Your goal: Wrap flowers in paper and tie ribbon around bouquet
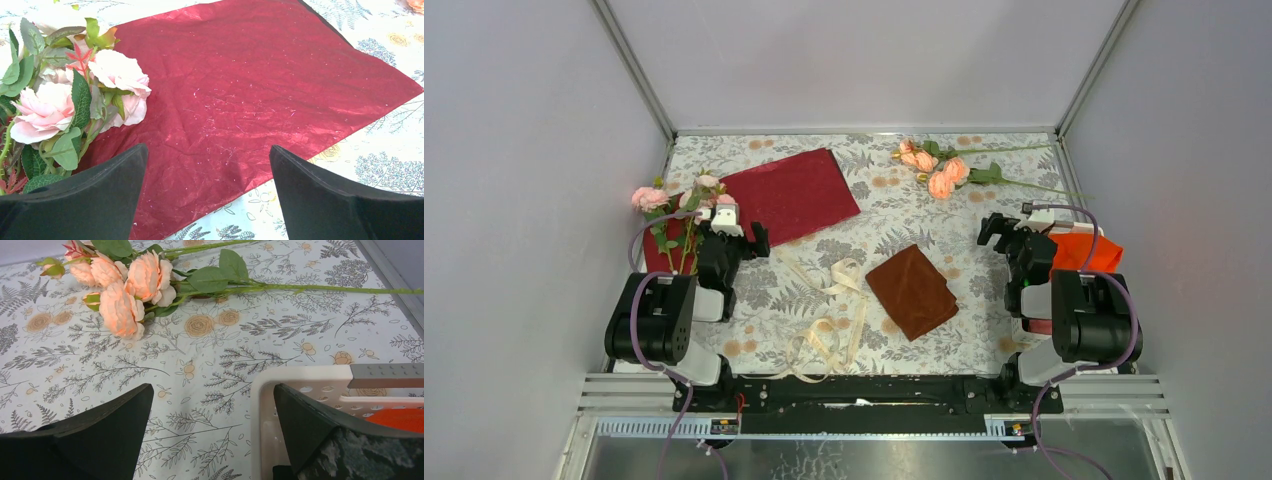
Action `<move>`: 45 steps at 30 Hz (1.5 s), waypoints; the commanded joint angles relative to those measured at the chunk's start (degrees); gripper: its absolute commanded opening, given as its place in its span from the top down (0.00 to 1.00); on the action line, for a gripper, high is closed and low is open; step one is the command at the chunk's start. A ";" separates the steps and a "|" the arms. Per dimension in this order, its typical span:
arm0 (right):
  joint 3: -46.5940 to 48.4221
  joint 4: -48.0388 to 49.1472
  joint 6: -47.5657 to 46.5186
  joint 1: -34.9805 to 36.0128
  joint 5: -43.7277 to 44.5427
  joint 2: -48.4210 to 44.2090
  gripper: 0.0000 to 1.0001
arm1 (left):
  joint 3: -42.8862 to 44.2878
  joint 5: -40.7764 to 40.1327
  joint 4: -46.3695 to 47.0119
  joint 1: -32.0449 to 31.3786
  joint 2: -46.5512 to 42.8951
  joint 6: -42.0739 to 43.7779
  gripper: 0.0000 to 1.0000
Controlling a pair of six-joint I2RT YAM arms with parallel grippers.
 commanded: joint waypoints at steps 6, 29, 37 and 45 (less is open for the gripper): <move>6.11 -23.89 4.32 0.25 -1.98 -18.39 0.00 | 0.79 -1.13 2.50 -0.09 -0.32 1.37 0.01; 35.02 -87.76 13.86 58.43 1.07 1.24 1.00 | 36.38 18.14 -103.35 4.14 -32.32 27.22 0.01; 39.78 -88.14 14.57 54.90 7.44 12.70 1.00 | 34.63 15.67 -104.84 4.18 -32.68 27.96 0.01; 39.36 -90.90 11.49 34.71 15.21 9.86 1.00 | 35.91 13.65 -104.88 4.17 -31.28 29.43 0.01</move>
